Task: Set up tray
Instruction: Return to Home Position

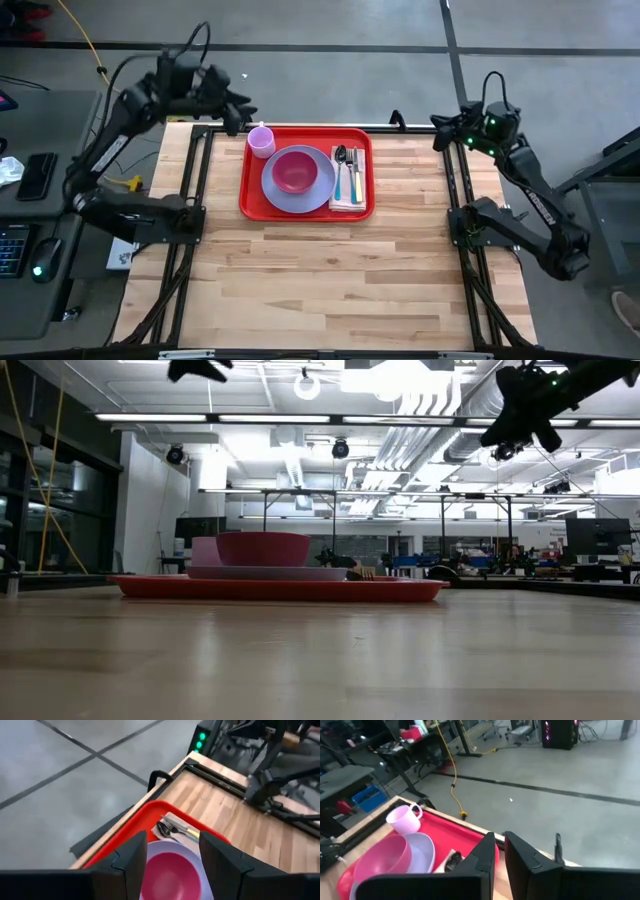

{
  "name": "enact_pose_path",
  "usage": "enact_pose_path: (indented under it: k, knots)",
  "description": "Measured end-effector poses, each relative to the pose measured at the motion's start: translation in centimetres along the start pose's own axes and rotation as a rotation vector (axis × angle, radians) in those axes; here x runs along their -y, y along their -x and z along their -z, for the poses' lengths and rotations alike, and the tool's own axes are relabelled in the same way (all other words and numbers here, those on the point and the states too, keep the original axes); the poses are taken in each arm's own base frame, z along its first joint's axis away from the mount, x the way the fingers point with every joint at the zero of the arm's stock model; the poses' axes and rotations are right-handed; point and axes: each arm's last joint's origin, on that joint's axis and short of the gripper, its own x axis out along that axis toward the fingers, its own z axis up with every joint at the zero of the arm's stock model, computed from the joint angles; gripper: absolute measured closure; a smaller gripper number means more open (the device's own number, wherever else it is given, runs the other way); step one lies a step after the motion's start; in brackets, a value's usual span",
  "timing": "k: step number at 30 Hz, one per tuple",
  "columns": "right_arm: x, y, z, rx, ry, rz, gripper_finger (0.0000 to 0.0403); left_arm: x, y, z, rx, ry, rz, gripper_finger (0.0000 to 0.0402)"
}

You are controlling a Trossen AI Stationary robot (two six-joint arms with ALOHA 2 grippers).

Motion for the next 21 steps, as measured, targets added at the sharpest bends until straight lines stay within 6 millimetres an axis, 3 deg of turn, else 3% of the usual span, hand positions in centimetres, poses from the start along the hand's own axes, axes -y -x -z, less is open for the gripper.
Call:
enact_pose_path:
  k: [10, 17, 21]
  knots:
    - [0.2, 0.4, 0.2, -0.019, 0.026, -0.006, 0.0379, 0.4, 2.4, 9.0, 0.203, 0.078, 0.052, 0.019]
    - [0.1, 0.4, 0.2, -0.021, 0.027, -0.014, 0.0375, 0.3, 2.3, 13.5, 0.346, 0.107, 0.107, 0.019]
    - [-0.3, 0.2, 0.2, -0.015, 0.01, -0.024, 0.0376, -0.2, 1.1, 15.5, 0.354, 0.148, 0.06, 0.019]
